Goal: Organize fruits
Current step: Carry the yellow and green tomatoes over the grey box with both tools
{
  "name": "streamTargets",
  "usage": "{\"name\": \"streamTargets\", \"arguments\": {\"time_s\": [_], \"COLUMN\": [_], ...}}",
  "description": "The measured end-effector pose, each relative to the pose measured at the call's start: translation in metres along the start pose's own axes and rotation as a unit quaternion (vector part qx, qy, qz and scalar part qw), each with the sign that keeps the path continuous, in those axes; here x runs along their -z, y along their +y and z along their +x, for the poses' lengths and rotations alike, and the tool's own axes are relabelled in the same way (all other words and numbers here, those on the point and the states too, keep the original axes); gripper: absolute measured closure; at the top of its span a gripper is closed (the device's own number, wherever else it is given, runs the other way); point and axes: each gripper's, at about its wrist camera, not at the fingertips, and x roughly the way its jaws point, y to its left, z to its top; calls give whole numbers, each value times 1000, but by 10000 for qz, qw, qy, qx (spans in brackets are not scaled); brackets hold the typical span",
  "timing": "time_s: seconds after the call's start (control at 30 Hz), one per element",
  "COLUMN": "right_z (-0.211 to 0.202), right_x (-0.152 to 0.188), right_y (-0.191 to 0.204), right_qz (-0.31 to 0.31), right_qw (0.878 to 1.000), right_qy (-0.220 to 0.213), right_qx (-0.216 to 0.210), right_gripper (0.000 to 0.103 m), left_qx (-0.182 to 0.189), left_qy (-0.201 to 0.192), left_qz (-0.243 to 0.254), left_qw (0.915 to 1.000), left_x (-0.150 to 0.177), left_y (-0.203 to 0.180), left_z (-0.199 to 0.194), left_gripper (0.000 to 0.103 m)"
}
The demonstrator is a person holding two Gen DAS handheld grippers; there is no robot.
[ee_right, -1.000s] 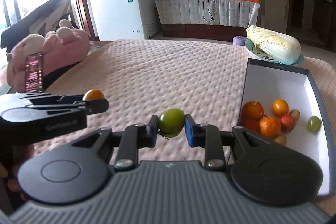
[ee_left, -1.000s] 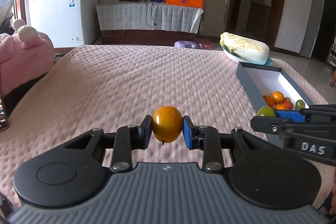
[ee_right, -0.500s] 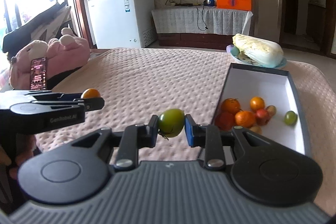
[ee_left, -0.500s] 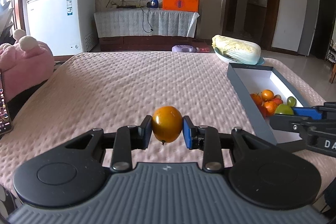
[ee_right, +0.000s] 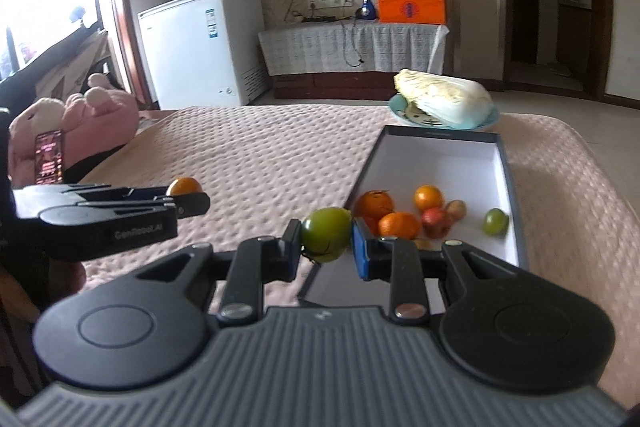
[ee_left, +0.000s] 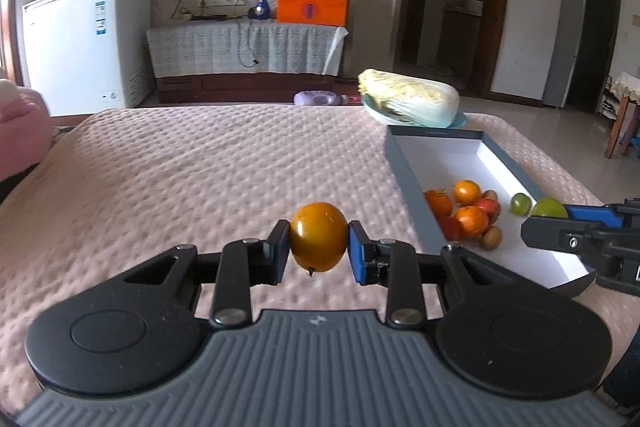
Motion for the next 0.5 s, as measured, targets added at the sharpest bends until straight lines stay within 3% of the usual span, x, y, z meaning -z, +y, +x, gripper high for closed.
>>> {"name": "streamTargets", "arguments": {"time_s": [0.5], "right_z": [6], "right_x": [-2], "right_y": [-38], "right_qz": [507], "right_qw": [9981], "right_qy": [74], "right_qx": [351], "right_gripper": [74], "left_qx": [489], "left_qy": [-30], "left_qz": [190], "left_qw": [9986], "left_x": [-17], "left_y": [-41], "left_z": [27], "left_gripper": [67]}}
